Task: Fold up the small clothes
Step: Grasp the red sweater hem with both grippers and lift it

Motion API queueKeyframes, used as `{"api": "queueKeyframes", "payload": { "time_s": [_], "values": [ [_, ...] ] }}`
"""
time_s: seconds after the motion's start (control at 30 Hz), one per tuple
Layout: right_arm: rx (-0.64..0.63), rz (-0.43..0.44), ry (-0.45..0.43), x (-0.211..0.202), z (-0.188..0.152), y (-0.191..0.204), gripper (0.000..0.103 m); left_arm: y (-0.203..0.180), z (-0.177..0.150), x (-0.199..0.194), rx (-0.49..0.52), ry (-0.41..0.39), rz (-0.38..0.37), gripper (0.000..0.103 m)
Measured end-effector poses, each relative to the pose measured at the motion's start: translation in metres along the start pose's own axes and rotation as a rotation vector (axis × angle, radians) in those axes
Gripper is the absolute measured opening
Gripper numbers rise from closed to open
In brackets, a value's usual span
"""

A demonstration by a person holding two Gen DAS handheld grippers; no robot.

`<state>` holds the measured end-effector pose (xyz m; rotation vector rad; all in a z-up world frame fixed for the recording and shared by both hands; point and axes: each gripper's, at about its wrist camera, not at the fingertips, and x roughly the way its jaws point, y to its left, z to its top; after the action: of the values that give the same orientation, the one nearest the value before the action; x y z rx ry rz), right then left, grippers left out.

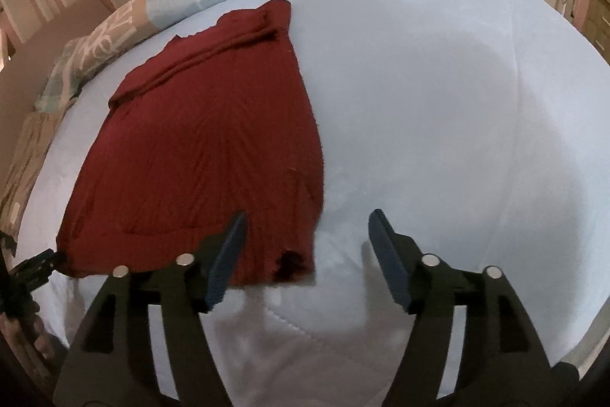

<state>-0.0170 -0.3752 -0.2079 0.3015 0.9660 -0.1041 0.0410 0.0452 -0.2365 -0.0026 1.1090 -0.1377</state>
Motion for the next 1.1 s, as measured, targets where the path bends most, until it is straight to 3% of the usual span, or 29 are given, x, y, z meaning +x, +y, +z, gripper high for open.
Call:
{"api": "queueKeyframes", "payload": {
  "time_s": [0.1,0.33,0.4,0.5,0.53,0.63,0.67,0.8,1.1],
  "values": [
    [-0.019,-0.007,0.049,0.016,0.002,0.006,0.070,-0.001,0.004,0.011,-0.023,0.032,-0.023,0.083],
    [-0.005,-0.006,0.094,0.030,-0.002,0.006,0.069,-0.015,0.009,0.018,0.013,0.070,0.005,0.084],
    [0.009,0.002,0.113,0.032,-0.003,0.003,0.063,-0.018,0.010,0.018,0.038,0.074,-0.005,0.070],
    [0.017,0.014,0.126,0.035,-0.004,0.003,0.062,-0.029,0.009,0.016,0.095,0.071,-0.010,0.041],
    [0.013,0.011,0.129,0.036,-0.004,0.004,0.062,-0.033,0.009,0.016,0.111,0.068,-0.008,0.037],
    [-0.010,0.002,0.136,0.039,-0.004,0.007,0.045,-0.046,0.008,0.015,0.164,0.042,0.044,0.022],
    [-0.018,0.006,0.140,0.039,-0.004,0.007,0.032,-0.049,0.009,0.015,0.179,0.032,0.063,0.019],
    [-0.060,0.003,0.145,0.042,-0.004,0.013,0.009,-0.046,0.009,0.016,0.184,0.019,0.076,0.015],
    [-0.171,-0.008,0.026,0.012,-0.007,0.022,0.007,-0.036,0.001,0.001,0.151,-0.056,0.097,0.013]
  ]
}}
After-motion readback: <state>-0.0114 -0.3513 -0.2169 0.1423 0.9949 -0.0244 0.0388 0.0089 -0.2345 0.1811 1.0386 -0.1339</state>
